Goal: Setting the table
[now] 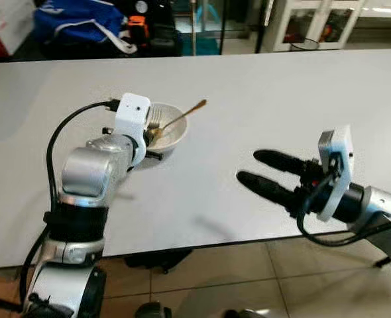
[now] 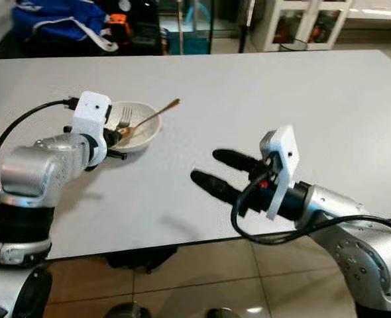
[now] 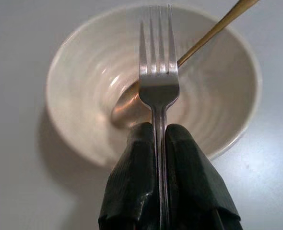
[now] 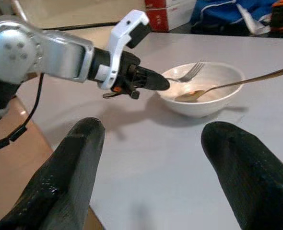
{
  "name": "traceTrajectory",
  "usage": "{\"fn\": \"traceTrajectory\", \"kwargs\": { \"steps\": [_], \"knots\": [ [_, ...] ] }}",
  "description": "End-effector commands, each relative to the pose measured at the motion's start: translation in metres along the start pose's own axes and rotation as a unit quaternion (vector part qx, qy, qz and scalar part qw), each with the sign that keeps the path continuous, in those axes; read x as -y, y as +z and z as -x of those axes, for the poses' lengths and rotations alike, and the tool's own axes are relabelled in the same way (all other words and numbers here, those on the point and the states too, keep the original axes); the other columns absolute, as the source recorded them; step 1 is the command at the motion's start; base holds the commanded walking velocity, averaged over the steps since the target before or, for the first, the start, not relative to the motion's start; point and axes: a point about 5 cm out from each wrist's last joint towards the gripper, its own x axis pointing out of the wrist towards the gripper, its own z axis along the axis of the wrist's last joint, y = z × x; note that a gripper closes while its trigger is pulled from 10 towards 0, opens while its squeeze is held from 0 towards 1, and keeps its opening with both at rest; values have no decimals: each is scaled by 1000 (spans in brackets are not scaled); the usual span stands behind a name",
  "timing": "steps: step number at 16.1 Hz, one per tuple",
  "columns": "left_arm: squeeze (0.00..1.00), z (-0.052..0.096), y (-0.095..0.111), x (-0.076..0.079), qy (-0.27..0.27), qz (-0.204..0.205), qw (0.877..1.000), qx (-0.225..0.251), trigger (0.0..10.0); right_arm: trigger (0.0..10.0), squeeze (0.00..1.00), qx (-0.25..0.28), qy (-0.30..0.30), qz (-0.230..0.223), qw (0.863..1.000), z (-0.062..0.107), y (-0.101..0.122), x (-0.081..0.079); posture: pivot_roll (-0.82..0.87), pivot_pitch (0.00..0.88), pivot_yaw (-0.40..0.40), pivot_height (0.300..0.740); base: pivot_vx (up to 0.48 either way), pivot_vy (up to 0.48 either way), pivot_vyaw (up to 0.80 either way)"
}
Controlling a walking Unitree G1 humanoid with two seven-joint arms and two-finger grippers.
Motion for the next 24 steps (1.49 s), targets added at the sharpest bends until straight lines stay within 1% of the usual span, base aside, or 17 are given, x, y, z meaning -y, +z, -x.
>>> {"fn": "traceTrajectory", "kwargs": {
  "steps": [1,2,3,4,5,6,7,10,14,16,17,18,20,21,22,23,24],
  "knots": [
    [0,-4,-2,0,-6,16,1000,-18,10000,10000,0,7,10,11,1000,-1,3,-2,59,53,23,740,0,0,0],
    [0,-7,-2,1,-6,17,1000,-21,10000,10000,0,9,15,10,1000,-2,3,-3,57,54,21,740,0,0,0],
    [31,-10,-2,3,-8,18,1000,-24,10000,10000,0,7,19,9,1000,-1,2,-5,55,54,21,740,0,0,0],
    [486,-12,-1,3,-9,19,999,-25,10000,10000,0,4,20,9,1000,-1,1,-5,53,56,23,740,0,0,0],
    [541,-13,0,3,-10,20,999,-26,10000,10000,0,4,20,10,1000,-1,0,-5,53,56,23,740,0,0,0],
    [875,-15,2,3,-11,19,999,-24,10000,10000,0,3,20,10,1000,0,0,-5,50,58,24,740,0,0,0],
    [1000,-16,4,3,-10,17,1000,-20,10000,10000,0,4,18,11,1000,0,0,-5,50,58,24,740,0,0,0],
    [1000,-18,14,3,-11,12,1000,-3,10000,10000,0,7,13,14,1000,1,1,-4,47,59,24,740,0,0,0],
    [1000,-16,24,9,-29,0,1000,9,10000,10000,0,13,12,18,1000,0,5,-3,47,61,23,740,0,0,0],
    [1000,-13,33,11,-32,-2,999,28,10000,10000,0,14,16,18,1000,1,5,-4,48,60,23,740,0,0,0],
    [765,-14,35,10,-27,-2,999,31,10000,10000,0,14,15,18,1000,0,5,-3,49,60,23,740,0,0,0],
    [0,-14,36,8,-21,-5,999,34,10000,10000,0,16,14,18,1000,0,5,-3,49,61,26,740,0,0,0],
    [0,-13,40,6,-9,-12,998,56,10000,10000,0,18,12,17,1000,-1,5,-4,49,60,26,740,0,0,0],
    [0,-12,46,4,0,-14,996,90,10000,10000,0,20,10,17,1000,-1,5,-4,50,61,27,740,0,0,0],
    [0,-8,57,3,3,-17,991,136,10000,10000,0,22,8,18,1000,-1,6,-3,48,61,29,740,0,0,0],
    [0,0,71,3,0,-27,981,194,10000,10000,0,25,5,19,999,0,6,-3,49,62,30,740,0,0,0],
    [0,12,81,5,-13,-47,968,247,10000,10000,0,33,-2,20,999,0,8,-3,48,63,31,740,0,0,0]
  ]
}}
